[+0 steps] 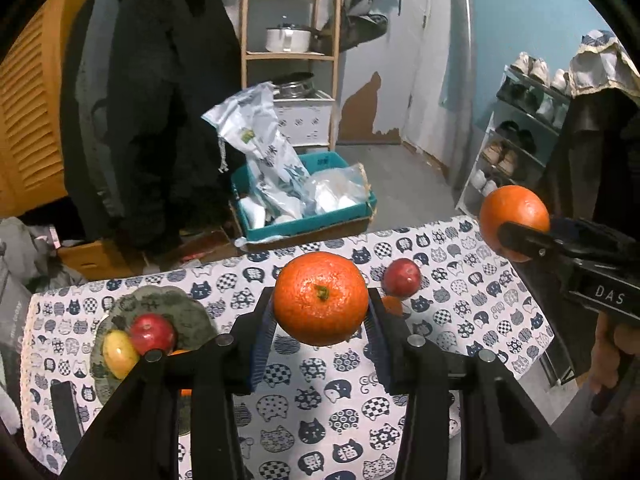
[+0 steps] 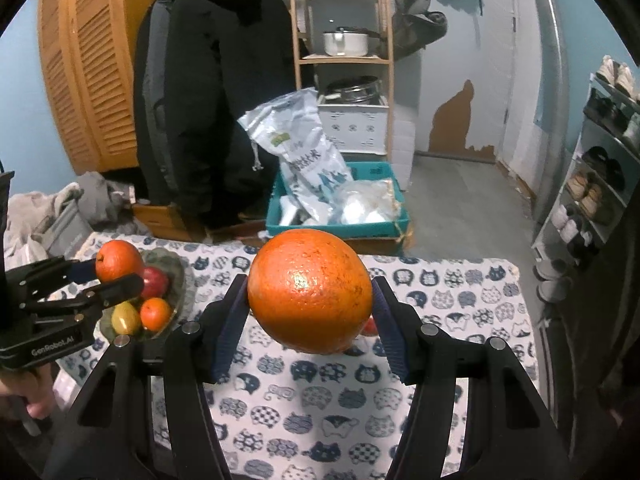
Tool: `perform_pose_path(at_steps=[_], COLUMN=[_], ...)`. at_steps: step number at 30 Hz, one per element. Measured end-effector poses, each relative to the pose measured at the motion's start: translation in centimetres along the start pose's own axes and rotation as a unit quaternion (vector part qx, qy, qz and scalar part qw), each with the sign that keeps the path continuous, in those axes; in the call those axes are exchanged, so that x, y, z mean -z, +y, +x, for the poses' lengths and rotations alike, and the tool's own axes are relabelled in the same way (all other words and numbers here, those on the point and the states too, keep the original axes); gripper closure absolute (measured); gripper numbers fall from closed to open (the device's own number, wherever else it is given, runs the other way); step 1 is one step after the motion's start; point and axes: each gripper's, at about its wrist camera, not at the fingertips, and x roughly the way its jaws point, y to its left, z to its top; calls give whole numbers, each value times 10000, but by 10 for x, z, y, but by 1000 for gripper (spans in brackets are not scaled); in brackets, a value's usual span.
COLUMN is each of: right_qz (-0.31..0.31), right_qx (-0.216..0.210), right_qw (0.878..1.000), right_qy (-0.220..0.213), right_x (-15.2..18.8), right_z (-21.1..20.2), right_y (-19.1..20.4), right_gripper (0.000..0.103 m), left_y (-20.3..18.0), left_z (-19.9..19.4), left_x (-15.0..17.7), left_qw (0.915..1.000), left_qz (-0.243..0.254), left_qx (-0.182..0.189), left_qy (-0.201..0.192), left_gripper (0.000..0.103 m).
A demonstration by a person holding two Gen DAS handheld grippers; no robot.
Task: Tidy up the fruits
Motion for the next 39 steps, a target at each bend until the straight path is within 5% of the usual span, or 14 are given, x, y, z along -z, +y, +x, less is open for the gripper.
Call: perform_pose_path(at_steps=[39], right_qz=[-698], right_qx=[-1104], right_qw=[9896], right_qy=[598], right_x=[-27], right_z=[105], right_y=[168], right_gripper=[42], left_y=[162], left_z=[-11], left_x=[45], left_qw=[9854], left_qz=[-1259], left_qx=[-1139], left_qy=[148], left_gripper=[59])
